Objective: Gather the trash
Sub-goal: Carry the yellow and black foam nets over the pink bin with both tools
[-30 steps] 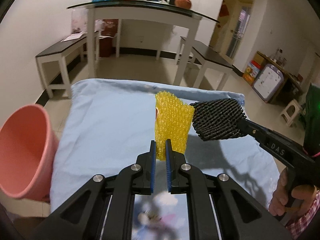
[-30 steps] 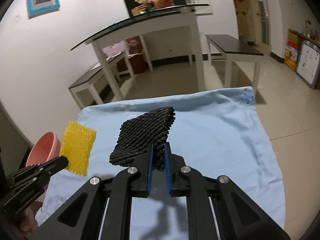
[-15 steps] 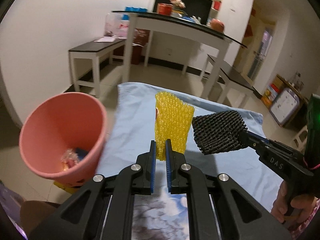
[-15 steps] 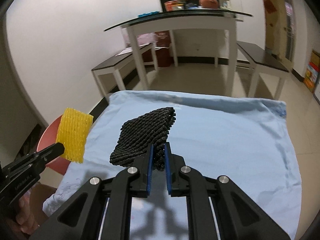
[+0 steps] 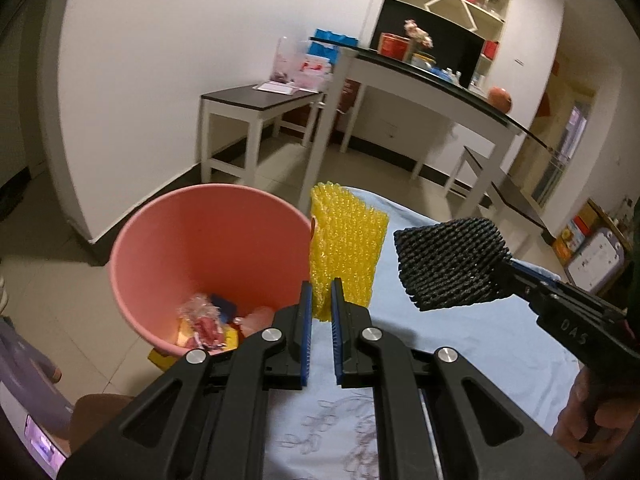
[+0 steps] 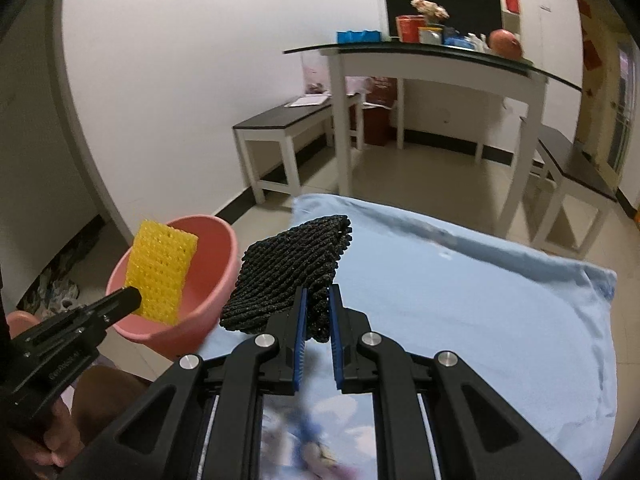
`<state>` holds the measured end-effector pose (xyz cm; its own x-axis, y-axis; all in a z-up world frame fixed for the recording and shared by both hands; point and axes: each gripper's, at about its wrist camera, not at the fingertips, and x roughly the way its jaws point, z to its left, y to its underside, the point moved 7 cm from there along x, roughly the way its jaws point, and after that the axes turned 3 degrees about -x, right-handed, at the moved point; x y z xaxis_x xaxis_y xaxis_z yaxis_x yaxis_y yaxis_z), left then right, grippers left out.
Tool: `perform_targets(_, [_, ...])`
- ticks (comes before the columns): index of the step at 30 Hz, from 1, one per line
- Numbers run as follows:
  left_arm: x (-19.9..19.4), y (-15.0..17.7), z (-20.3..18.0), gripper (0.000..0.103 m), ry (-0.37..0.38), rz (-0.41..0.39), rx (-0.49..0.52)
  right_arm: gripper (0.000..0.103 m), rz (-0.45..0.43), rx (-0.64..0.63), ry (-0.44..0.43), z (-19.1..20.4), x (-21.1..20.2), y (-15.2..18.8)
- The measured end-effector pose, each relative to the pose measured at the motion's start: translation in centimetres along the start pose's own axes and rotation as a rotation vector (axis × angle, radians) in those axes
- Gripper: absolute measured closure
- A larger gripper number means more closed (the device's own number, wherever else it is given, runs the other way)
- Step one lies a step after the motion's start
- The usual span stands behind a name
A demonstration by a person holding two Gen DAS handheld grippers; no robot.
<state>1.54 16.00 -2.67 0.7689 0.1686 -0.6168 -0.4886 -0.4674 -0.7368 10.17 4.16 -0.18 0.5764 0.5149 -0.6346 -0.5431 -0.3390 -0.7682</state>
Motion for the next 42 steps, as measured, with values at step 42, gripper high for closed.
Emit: perform_targets(42, [2.9,-1.5,12.1,0.095,-0.253,-0.01,-0.139,0.093,0.023,-0.203,-0.131,13.8,9.5,-4.9])
